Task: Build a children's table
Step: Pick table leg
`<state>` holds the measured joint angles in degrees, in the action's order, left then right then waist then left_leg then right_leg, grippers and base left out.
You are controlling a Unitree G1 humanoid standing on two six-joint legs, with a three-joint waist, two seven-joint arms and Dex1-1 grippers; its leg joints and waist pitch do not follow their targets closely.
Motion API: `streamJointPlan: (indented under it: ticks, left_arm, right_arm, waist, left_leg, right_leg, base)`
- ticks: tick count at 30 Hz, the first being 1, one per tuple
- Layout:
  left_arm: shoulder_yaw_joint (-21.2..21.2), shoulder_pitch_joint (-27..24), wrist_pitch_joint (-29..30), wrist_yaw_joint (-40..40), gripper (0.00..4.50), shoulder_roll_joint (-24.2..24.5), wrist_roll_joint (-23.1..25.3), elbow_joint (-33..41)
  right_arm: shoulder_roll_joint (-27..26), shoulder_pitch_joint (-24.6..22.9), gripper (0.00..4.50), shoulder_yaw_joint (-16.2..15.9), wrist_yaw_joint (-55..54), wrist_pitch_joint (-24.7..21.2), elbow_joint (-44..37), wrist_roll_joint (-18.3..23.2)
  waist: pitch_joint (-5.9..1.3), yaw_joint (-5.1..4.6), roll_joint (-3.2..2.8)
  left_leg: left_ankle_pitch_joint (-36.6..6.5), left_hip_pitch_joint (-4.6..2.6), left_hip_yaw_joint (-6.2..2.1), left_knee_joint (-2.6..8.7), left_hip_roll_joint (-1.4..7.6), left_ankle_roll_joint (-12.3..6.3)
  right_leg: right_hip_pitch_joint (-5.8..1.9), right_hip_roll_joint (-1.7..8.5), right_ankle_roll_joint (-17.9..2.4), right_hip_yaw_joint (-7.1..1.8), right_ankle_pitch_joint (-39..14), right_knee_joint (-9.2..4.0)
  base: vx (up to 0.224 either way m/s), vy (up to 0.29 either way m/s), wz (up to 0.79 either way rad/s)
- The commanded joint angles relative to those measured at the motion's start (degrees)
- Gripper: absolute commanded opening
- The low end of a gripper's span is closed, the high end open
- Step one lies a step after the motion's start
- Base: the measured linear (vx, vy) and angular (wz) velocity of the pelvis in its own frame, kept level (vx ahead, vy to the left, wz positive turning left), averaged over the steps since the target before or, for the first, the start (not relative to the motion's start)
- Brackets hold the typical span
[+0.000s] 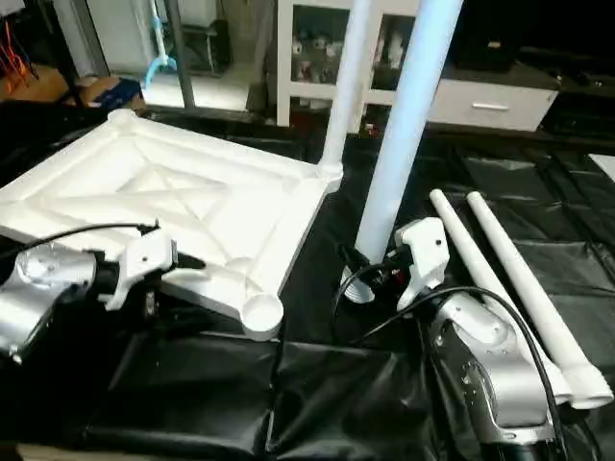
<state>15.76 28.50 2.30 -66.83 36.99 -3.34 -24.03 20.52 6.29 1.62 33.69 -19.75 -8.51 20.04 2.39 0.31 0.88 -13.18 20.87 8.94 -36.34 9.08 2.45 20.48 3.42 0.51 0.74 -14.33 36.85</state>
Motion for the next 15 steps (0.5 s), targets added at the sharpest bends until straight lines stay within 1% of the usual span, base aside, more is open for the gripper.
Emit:
streamJointPlan:
  ticks: [1,2,3,4,5,6,7,8,9,10,12,13,14,15]
  left_arm:
    - [0.44,1.67,-1.68,-0.42,4.02,-0.17,1.16,-1.49]
    - [0.58,2.47,-2.87,-0.38,4.02,-0.21,1.39,-2.60]
    - [0.88,3.24,-3.99,-0.74,3.90,-0.26,1.68,-3.77]
    - [1.30,3.80,-4.91,-1.31,3.71,-0.31,2.21,-4.66]
    - [1.30,3.80,-4.91,-1.31,3.71,-0.31,2.21,-4.66]
    - [1.81,4.44,-6.77,-1.61,3.65,-0.27,3.26,-5.55]
    - [1.81,4.44,-6.77,-1.61,3.58,-0.27,3.26,-5.55]
    - [2.01,4.80,-7.45,-1.97,3.49,-0.28,3.61,-5.92]
    - [2.27,5.13,-8.21,-2.41,3.40,-0.31,3.92,-6.28]
    - [2.63,5.39,-8.67,-2.99,3.40,-0.28,4.16,-6.52]
    - [3.70,5.90,-9.96,-4.16,3.22,0.06,5.14,-7.11]
    - [4.28,6.01,-10.43,-4.82,3.15,0.20,5.59,-7.21]
    - [4.63,6.21,-11.05,-5.28,2.94,0.21,5.89,-7.66]
    - [5.01,6.34,-11.51,-5.71,2.94,0.25,6.20,-7.94]
  right_arm:
    - [0.38,-0.19,1.87,-0.34,0.44,0.30,-1.56,0.16]
    - [0.49,-0.18,1.87,-0.76,0.68,0.48,-1.58,0.05]
    - [0.62,-0.18,1.87,-1.02,0.90,0.63,-1.56,0.01]
    - [0.70,-0.15,1.87,-0.97,1.07,0.68,-1.45,0.06]
    - [0.70,-0.15,1.87,-0.97,1.07,0.68,-1.45,0.06]
    - [0.81,-0.06,1.87,-1.05,1.29,0.72,-1.37,-0.01]
    - [0.81,-0.06,1.87,-1.05,1.29,0.72,-1.37,-0.01]
    - [0.84,0.00,1.87,-1.11,1.38,0.75,-1.36,-0.05]
    - [0.87,0.04,1.87,-1.09,1.52,0.81,-1.31,-0.12]
    - [0.89,0.08,1.87,-1.09,1.63,0.86,-1.25,-0.19]
    - [0.82,0.25,1.87,-1.13,1.63,0.92,-1.17,-0.34]
    - [0.85,0.32,1.87,-1.14,1.65,0.99,-1.12,-0.40]
    - [0.89,0.37,1.87,-1.16,1.66,1.06,-1.06,-0.42]
    - [0.97,0.38,1.87,-1.23,1.66,1.19,-1.03,-0.52]
  waist:
    - [-3.60,0.27,-0.83]
    - [-3.67,0.31,-0.75]
    - [-3.59,0.30,-0.57]
    - [-3.23,0.36,-0.40]
    - [-3.23,0.36,-0.40]
    - [-3.05,0.40,-0.48]
    - [-3.05,0.40,-0.48]
    - [-2.98,0.32,-0.53]
    - [-2.95,0.30,-0.45]
    - [-2.96,0.33,-0.52]
    - [-2.98,0.42,-0.52]
    - [-2.98,0.42,-0.55]
    - [-2.99,0.48,-0.52]
    - [-3.02,0.47,-0.51]
  left_leg:
    - [0.01,-0.81,-1.03,4.72,3.50,-3.13]
    - [1.26,-0.61,-0.96,4.61,3.43,-3.70]
    - [1.09,-0.63,-0.83,4.57,3.39,-3.99]
    - [-1.33,-0.55,-0.83,4.89,3.59,-3.91]
    - [-1.33,-0.55,-0.83,4.89,3.59,-3.91]
    - [-3.88,-0.69,-0.85,5.10,3.81,-2.96]
    - [-3.88,-0.69,-0.85,5.10,3.81,-2.96]
    - [-5.33,-0.74,-0.84,5.27,3.93,-2.01]
    - [-5.59,-0.74,-0.80,5.30,3.95,-1.83]
    - [-5.81,-0.83,-0.68,5.29,3.96,-1.56]
    - [-5.58,-0.93,-0.43,5.27,4.00,-1.35]
    - [-5.25,-0.89,-0.36,5.27,4.01,-1.29]
    - [-4.89,-0.85,-0.35,5.27,4.03,-1.22]
    - [-4.78,-0.82,-0.34,5.27,4.04,-1.20]
  right_leg:
    - [-1.91,4.31,-16.93,-1.93,13.11,-2.96]
    - [-1.90,4.20,-17.19,-1.89,15.13,-2.78]
    - [-1.75,4.13,-17.21,-1.90,15.36,-2.84]
    - [-1.72,4.41,-17.34,-1.91,12.47,-3.14]
    - [-1.72,4.41,-17.34,-1.91,12.47,-3.14]
    - [-1.60,4.55,-17.24,-1.93,8.60,-3.36]
    - [-1.60,4.55,-17.24,-1.93,8.60,-3.36]
    - [-1.57,4.51,-16.92,-1.94,6.49,-3.41]
    - [-1.54,4.51,-16.80,-1.96,6.18,-3.45]
    - [-1.45,4.50,-16.58,-2.01,5.85,-3.49]
    - [-1.32,4.49,-16.37,-2.08,6.02,-3.53]
    - [-1.33,4.46,-16.24,-2.10,6.36,-3.51]
    - [-1.34,4.51,-16.23,-2.11,6.90,-3.43]
    - [-1.39,4.53,-16.21,-2.10,7.19,-3.40]
  base:
    - [0.000,0.000,0.00]
    - [0.000,0.000,0.00]
    - [0.000,0.000,0.00]
    - [0.000,0.000,0.00]
    - [0.000,0.000,0.00]
    - [0.000,0.000,0.00]
    - [0.000,0.000,0.00]
    - [0.000,0.000,0.00]
    - [0.000,0.000,0.00]
    - [0.000,0.000,0.00]
    - [0.000,0.000,0.00]
    - [0.000,0.000,0.00]
    - [0.000,0.000,0.00]
    - [0.000,0.000,0.00]
